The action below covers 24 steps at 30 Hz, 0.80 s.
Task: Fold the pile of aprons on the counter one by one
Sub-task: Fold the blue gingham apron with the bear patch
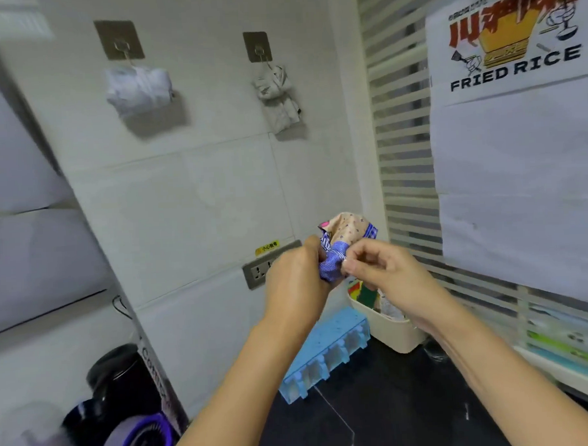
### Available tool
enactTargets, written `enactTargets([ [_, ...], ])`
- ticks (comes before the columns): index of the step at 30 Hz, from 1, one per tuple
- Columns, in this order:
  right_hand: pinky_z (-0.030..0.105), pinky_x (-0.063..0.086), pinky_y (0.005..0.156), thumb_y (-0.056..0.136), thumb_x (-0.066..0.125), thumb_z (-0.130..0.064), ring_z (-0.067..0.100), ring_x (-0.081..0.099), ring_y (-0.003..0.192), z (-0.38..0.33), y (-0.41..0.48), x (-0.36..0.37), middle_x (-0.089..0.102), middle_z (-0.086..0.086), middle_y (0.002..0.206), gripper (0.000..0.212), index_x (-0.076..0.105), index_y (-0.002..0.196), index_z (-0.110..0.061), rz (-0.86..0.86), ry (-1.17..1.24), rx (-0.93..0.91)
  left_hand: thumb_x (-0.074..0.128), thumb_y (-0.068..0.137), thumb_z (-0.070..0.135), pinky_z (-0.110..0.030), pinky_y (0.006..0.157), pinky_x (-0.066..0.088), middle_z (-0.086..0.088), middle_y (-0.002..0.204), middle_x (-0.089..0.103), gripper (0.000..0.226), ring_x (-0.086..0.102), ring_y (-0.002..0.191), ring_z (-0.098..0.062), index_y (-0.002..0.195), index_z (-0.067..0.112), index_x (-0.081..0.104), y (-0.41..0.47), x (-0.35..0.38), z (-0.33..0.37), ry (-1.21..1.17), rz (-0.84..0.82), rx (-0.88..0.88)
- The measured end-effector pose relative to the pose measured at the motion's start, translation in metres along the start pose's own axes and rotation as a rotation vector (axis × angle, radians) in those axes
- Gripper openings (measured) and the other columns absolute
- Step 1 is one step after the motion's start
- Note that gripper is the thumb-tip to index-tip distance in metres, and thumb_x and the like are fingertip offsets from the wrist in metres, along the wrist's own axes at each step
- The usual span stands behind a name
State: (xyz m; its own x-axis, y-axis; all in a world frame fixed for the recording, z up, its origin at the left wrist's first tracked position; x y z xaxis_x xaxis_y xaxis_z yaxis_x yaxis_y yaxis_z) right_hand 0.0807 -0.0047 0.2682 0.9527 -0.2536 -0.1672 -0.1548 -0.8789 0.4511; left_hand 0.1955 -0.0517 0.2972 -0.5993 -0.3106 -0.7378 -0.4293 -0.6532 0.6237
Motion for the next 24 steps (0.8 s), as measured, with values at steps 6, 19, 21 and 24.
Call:
enactTargets([
  [6,0.020,0.033,0.061,0.084,0.070,-0.026,0.008,0.045,0.066,-0.020,0.049,0.085,0.052,0.007,0.072,0.034,0.065,0.083,0.007,-0.099,-0.001,0.084,0.063,0.082,0.029,-0.032,0.055,0.032,-0.003,0.070,0.062,0.011,0.060,0.077,-0.030,0.083,0.019,0.059,0.026,-0.061,-0.062,0.188,-0.040,0.070],
  [19,0.013,0.041,0.061,0.088,0.061,-0.016,0.008,0.054,0.070,-0.044,0.098,0.133,0.070,0.006,0.082,0.016,0.072,0.093,-0.004,0.008,0.333,-0.099,0.078,0.068,0.034,-0.026,0.061,0.042,0.007,0.082,0.062,0.042,0.055,0.072,-0.015,0.100,0.022,0.053,0.055,-0.111,-0.138,0.012,-0.067,0.090],
  [21,0.013,0.041,0.055,0.088,0.063,-0.010,0.007,0.056,0.060,-0.043,0.105,0.127,0.071,0.009,0.075,0.009,0.069,0.082,-0.006,0.154,0.258,-0.129,0.077,0.069,0.033,-0.022,0.056,0.039,0.007,0.071,0.060,0.036,0.055,0.065,-0.013,0.095,0.024,0.054,0.053,-0.108,-0.145,-0.014,-0.033,0.079],
  [24,0.011,0.041,0.049,0.082,0.069,0.000,0.005,0.059,0.050,-0.041,0.115,0.115,0.068,0.010,0.068,0.013,0.061,0.077,-0.009,0.394,0.069,-0.223,0.075,0.072,0.029,-0.027,0.060,0.040,0.007,0.070,0.057,0.028,0.057,0.071,-0.021,0.092,0.022,0.056,0.058,-0.102,-0.151,0.035,0.008,0.102],
])
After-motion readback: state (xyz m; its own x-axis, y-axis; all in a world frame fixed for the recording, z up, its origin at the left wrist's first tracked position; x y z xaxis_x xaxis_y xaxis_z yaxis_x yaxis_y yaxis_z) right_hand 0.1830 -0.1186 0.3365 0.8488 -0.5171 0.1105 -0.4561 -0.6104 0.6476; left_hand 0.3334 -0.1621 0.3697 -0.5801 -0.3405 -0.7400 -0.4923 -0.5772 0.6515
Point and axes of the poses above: each hand's wrist, its own y-axis towards the middle knuckle, its own x-axis out of the palm, z = x × y, the point moved 8 cm from there along y, towards the middle knuckle
